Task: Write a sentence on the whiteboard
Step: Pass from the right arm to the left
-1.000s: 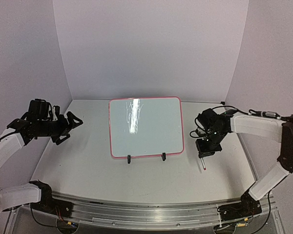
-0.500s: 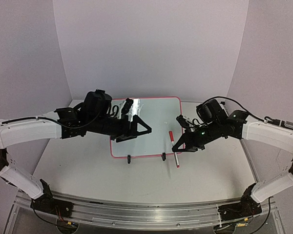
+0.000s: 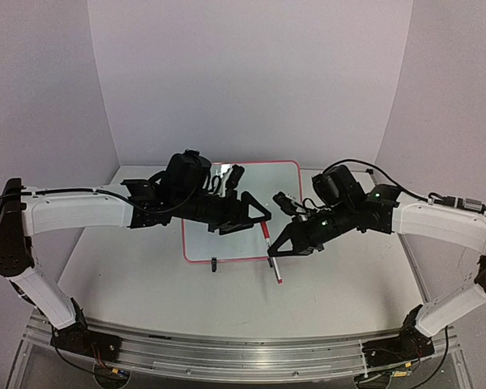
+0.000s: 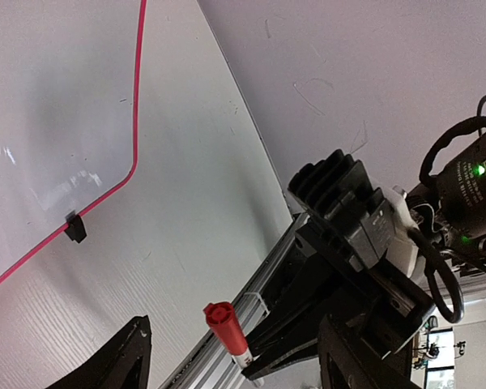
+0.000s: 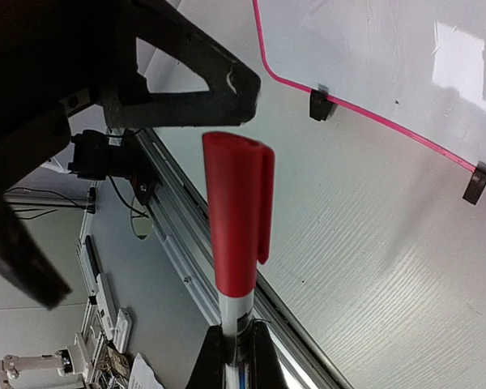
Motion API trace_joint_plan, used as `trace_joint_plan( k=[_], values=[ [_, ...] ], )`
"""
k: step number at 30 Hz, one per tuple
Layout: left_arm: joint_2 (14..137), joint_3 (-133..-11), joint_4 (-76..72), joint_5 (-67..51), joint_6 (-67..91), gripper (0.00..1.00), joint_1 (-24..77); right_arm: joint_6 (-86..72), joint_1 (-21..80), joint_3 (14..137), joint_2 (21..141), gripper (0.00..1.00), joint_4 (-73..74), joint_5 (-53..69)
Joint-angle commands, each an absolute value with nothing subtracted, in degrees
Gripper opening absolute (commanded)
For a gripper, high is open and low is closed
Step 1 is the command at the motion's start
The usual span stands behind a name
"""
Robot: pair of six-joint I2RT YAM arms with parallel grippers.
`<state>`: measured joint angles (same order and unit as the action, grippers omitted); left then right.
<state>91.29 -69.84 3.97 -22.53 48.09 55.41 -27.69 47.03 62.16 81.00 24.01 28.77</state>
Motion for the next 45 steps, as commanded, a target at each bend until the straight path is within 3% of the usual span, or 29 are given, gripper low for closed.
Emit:
trace_joint_plan(
  k=[1, 10, 14, 22, 27, 38, 42, 45],
  values=[
    [91.21, -70.44, 0.27, -24.43, 49.78, 0.60, 56.01, -26.53, 47.53, 65.30, 82.23, 0.00, 21.58, 29.88],
    [92.09, -70.10, 0.21, -25.00, 50.95, 0.52, 56.31, -26.51, 47.66, 66.43, 83.39, 0.00, 19.62, 31.09],
    [92.73, -70.42, 0.23, -25.70, 50.83, 0.42, 56.34, -25.59, 47.70, 66.22, 83.00, 0.00, 19.29, 31.33],
    [94.65, -72.25, 1.22, -26.62, 50.54, 0.39, 56.38, -24.35, 47.69, 65.66, 82.13, 0.00, 18.31, 31.33],
    [94.92, -72.49, 0.28, -26.94, 51.02, 0.26, 56.34, -24.33, 47.74, 65.40, 82.33, 0.00, 18.37, 30.70],
    [92.79, -71.49, 1.51, -24.26, 50.75, 0.19, 56.34, -24.67, 47.81, 63.53, 82.53, 0.00, 18.44, 30.14],
    [92.17, -70.65, 0.31, -24.17, 51.67, 0.00, 56.35, -24.70, 47.77, 63.28, 82.86, 0.00, 18.42, 30.42],
    [91.61, -69.58, -1.95, -24.47, 52.91, 0.00, 56.35, -24.55, 47.79, 63.02, 83.25, 0.00, 18.45, 30.62]
  ],
)
